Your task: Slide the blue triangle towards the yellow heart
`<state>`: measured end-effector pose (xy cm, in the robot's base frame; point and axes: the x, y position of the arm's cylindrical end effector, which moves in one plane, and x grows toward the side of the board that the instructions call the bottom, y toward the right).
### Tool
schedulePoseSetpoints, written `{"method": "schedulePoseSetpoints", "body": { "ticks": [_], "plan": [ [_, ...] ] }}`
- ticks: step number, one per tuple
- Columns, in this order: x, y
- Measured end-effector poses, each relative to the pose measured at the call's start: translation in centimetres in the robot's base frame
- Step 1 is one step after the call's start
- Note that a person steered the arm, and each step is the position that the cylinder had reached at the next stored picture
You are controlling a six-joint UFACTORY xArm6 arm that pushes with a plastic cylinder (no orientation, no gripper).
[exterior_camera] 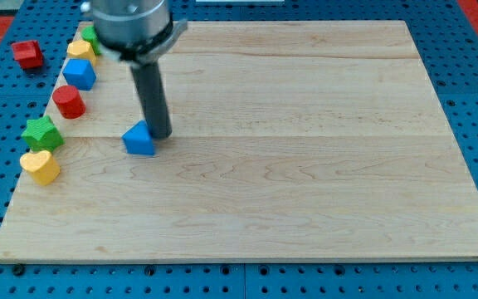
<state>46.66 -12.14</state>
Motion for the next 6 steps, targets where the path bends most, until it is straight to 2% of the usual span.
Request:
{"method": "schedulePoseSetpoints", "body": {
  "ticks": [1, 2, 3, 4, 5, 6],
  "plan": [
    [2.6, -4.0],
    [1.7, -4.2],
    [-1.0, -4.2],
    [-0.8, -8.5],
    [1.2, -8.8],
    [1.8, -5.6]
  ]
}}
